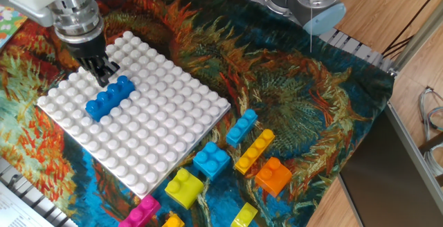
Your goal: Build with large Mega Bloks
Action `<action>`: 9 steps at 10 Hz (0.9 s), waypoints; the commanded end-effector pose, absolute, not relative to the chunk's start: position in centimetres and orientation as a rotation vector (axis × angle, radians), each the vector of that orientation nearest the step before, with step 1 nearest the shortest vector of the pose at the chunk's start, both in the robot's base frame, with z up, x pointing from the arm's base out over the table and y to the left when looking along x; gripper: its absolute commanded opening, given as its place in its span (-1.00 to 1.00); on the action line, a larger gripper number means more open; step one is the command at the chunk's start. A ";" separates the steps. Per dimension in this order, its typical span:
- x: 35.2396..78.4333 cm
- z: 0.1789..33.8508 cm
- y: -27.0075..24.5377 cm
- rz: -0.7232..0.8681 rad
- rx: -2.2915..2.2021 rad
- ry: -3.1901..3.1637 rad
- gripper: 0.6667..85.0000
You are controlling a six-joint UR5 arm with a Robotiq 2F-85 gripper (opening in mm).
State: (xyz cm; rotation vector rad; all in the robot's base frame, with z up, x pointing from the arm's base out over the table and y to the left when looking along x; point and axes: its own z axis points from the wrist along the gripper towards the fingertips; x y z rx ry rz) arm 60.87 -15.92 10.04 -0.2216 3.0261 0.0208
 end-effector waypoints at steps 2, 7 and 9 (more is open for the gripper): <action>61.3 10.7 -15.5 0.068 -0.204 2.995 -0.98; 62.1 10.8 -8.2 0.137 -0.030 2.974 -0.98; 62.1 11.0 -7.9 0.060 -0.087 2.980 -0.98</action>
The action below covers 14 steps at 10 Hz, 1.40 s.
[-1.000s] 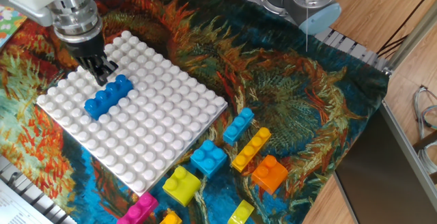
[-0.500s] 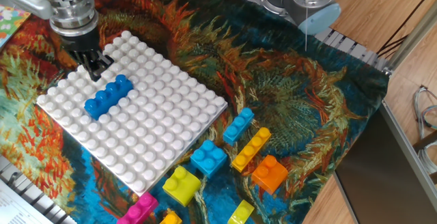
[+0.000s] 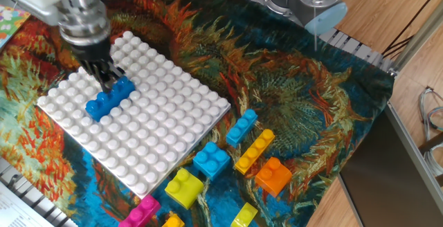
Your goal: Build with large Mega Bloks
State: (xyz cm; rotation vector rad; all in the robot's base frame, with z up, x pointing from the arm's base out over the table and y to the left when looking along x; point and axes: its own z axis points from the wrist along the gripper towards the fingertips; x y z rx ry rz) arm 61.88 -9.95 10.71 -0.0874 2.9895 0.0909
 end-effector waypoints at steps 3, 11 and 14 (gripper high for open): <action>62.3 11.0 -8.8 -0.010 -0.269 2.963 -0.98; 59.5 10.3 0.8 0.115 -0.113 3.066 -0.10; 61.2 10.3 5.5 0.179 -0.052 3.042 0.14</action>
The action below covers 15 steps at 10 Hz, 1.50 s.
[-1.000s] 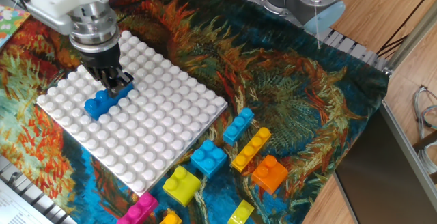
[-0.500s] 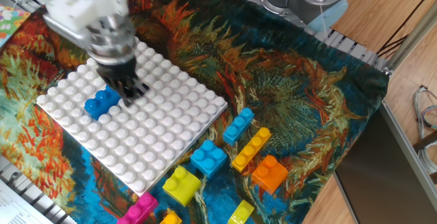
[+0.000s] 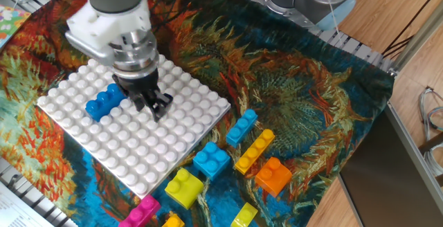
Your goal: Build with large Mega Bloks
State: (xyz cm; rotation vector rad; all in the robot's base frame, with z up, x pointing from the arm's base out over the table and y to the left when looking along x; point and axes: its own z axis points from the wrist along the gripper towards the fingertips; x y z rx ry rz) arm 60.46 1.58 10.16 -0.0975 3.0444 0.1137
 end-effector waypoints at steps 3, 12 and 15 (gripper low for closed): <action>62.6 10.1 8.6 0.161 0.000 3.021 0.09; 62.7 8.0 14.7 0.119 -0.074 3.011 0.14; 63.0 7.9 15.8 0.149 -0.153 2.996 0.38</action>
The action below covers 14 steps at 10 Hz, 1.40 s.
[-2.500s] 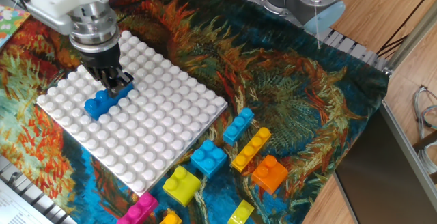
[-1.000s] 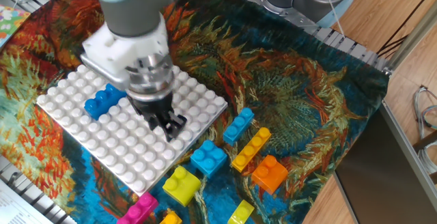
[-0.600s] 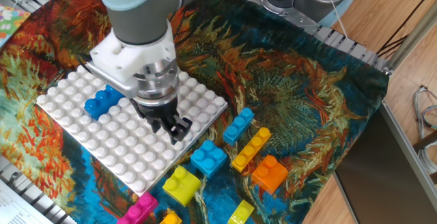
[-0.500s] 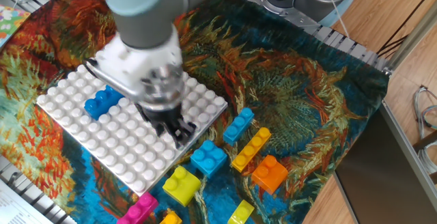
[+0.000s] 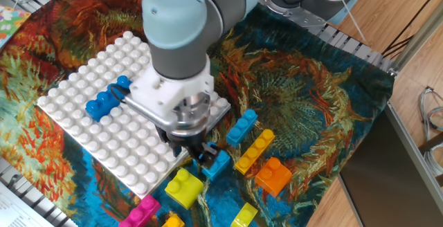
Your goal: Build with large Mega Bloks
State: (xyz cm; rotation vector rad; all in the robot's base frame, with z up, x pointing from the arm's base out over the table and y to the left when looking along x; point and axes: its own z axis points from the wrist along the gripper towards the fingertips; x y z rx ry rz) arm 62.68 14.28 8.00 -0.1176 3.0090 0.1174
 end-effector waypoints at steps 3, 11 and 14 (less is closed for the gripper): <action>61.5 7.9 15.7 0.174 -0.131 3.012 0.38; 61.3 7.4 14.7 0.109 -0.096 2.994 0.41; 59.3 8.0 14.8 0.085 -0.076 2.987 0.42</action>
